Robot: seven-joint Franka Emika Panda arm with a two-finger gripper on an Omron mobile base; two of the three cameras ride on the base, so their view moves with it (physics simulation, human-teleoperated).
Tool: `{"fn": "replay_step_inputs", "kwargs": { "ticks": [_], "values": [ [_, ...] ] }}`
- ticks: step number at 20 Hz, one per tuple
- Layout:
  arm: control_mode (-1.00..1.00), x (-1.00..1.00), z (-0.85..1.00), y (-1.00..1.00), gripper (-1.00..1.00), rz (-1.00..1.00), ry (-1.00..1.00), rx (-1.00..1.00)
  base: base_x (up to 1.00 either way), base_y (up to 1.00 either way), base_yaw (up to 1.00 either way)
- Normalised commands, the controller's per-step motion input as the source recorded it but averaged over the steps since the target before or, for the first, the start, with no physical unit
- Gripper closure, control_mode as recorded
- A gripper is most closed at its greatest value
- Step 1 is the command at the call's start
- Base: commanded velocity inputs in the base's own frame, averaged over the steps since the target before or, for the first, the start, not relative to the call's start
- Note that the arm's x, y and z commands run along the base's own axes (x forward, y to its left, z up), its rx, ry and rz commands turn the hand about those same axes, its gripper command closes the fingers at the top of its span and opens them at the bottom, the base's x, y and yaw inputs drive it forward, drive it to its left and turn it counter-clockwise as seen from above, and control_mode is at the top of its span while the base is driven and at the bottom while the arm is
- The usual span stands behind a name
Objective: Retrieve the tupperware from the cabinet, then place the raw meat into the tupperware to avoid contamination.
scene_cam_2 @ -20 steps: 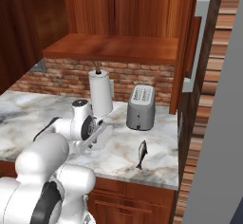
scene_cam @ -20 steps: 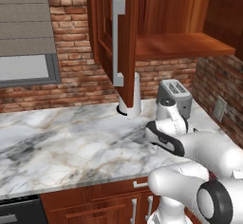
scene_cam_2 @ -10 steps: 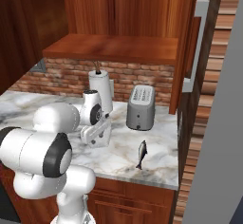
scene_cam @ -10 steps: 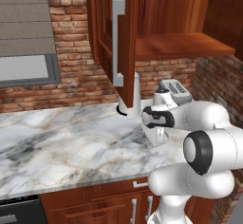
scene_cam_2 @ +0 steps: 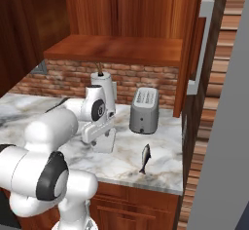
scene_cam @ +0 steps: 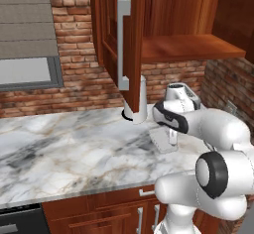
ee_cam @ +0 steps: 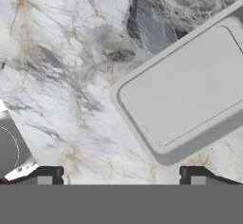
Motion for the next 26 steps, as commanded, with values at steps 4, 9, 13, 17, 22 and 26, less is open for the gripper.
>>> {"fn": "replay_step_inputs", "kwargs": {
  "ticks": [4,9,13,17,22,26],
  "values": [
    [-1.00,-0.34,0.23,-0.36,-1.00,-0.14,-0.09,0.01,0.00,0.00,0.00],
    [-1.00,-0.31,0.05,-0.38,-1.00,-0.17,-0.10,0.00,0.00,0.00,0.00],
    [-1.00,-0.04,0.00,-0.34,-1.00,-0.25,-0.04,0.00,0.00,0.00,0.00],
    [-1.00,0.01,0.02,-0.28,-1.00,-0.31,0.00,0.02,0.00,0.00,0.00],
    [-1.00,0.16,0.00,-0.27,-1.00,-0.35,0.02,0.04,0.00,0.00,0.00],
    [-1.00,-0.07,0.00,-0.48,-1.00,-0.02,-0.01,0.07,0.00,0.00,0.00]
  ]
}}
